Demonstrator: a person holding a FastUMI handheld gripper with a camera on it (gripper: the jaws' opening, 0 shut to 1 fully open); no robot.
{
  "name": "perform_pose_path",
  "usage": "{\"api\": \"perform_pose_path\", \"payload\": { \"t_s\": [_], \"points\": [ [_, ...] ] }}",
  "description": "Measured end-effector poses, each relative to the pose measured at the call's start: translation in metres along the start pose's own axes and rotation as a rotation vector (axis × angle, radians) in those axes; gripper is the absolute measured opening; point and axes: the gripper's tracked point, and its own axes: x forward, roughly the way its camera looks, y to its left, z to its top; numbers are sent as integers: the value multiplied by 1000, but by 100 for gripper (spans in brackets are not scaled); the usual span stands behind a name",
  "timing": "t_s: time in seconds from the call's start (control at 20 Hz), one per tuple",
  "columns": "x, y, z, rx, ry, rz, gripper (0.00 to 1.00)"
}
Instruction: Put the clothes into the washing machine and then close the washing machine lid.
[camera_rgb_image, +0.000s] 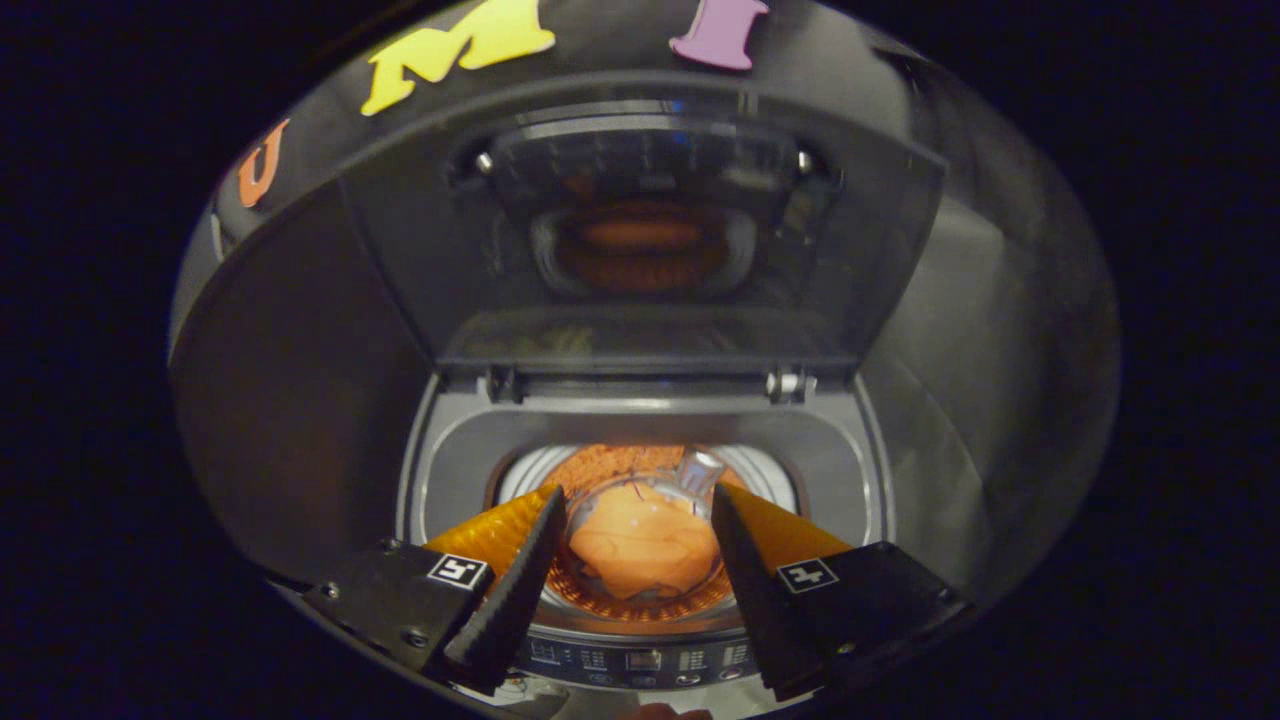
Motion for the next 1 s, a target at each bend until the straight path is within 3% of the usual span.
{"api": "perform_pose_path", "payload": {
  "t_s": [0.25, 0.45, 1.0],
  "points": [
    [-22, 12, 69, -7, -203, 57, 90],
    [-31, 24, 108, 28, -281, 89, 90],
    [-5, 34, 143, 81, -231, 86, 90]
  ]
}}
